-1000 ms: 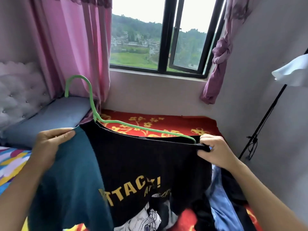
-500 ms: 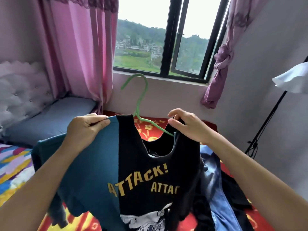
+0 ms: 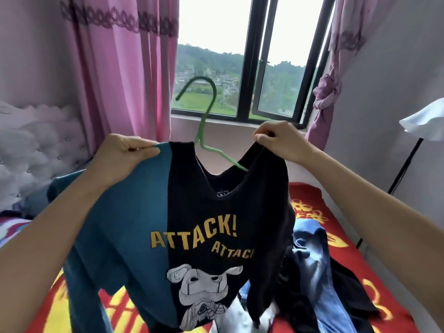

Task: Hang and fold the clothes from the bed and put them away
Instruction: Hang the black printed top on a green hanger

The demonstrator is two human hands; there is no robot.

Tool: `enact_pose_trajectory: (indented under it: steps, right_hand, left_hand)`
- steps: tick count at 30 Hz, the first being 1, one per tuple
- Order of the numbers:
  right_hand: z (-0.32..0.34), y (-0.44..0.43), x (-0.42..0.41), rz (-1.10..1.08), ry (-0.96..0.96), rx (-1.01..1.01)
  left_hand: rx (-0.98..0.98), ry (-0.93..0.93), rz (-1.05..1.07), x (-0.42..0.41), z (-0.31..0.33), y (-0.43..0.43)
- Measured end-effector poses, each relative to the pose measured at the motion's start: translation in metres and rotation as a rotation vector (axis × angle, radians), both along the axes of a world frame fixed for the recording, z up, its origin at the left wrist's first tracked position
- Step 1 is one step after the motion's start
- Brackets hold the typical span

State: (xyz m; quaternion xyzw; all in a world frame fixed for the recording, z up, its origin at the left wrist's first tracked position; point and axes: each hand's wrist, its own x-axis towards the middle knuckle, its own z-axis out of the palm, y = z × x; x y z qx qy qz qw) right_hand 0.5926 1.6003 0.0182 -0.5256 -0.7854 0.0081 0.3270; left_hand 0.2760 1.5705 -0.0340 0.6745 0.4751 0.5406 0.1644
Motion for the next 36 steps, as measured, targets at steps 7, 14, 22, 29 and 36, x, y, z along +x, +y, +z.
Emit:
enact_pose_trajectory:
  steps: [7, 14, 22, 29, 36]
  right_hand:
    - [0.007, -0.011, -0.050, 0.037, 0.513, -0.069]
    - [0.006, -0.007, -0.037, 0.148, -0.158, -0.087]
    - [0.002, 0.009, -0.023, 0.127, -0.458, 0.138]
    - [0.017, 0.022, 0.005, 0.119, -0.316, 0.195]
    - [0.003, 0.027, -0.004, 0.161, 0.057, 0.046]
  left_hand:
    - [-0.002, 0.083, -0.002, 0.029, -0.011, -0.004]
    - [0.073, -0.245, 0.105, 0.012, 0.008, 0.001]
    - [0.036, -0.104, 0.049, 0.002, 0.028, 0.010]
    - [0.009, 0.028, 0.096, -0.059, 0.038, 0.004]
    - [0.004, 0.498, 0.357, -0.049, 0.033, 0.002]
